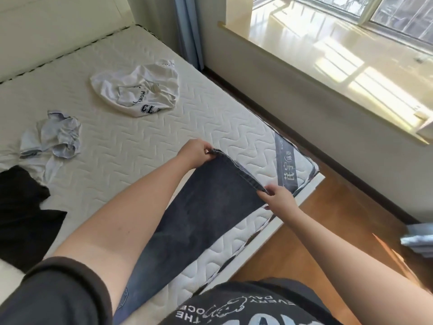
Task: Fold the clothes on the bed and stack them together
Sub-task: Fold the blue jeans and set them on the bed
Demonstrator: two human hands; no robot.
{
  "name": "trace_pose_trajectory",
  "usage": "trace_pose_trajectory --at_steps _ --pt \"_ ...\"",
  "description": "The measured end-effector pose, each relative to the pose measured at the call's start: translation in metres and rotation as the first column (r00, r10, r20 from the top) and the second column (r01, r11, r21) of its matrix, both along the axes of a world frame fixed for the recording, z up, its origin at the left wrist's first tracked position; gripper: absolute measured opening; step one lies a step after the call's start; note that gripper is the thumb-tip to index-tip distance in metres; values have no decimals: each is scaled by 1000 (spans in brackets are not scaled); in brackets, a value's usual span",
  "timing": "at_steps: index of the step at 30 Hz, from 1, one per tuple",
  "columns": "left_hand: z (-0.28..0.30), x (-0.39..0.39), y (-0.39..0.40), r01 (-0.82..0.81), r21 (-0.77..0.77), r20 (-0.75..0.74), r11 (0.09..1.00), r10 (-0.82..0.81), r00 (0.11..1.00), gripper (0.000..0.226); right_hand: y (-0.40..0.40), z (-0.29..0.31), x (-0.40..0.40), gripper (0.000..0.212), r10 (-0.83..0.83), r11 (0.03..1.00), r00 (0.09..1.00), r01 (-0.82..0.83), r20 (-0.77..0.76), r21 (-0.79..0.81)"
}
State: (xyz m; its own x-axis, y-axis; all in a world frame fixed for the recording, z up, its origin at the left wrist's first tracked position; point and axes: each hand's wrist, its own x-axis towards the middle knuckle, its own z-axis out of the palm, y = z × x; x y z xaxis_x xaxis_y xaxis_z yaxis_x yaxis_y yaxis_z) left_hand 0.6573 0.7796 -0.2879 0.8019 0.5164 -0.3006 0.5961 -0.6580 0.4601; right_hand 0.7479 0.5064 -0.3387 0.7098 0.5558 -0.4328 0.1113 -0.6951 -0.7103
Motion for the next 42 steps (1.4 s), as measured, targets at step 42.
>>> trace_pose_trajectory --at_steps 42 --pt "-350 218 39 -342 -144 -431 929 252 867 21 78 -289 172 16 101 834 955 -233 -278 -500"
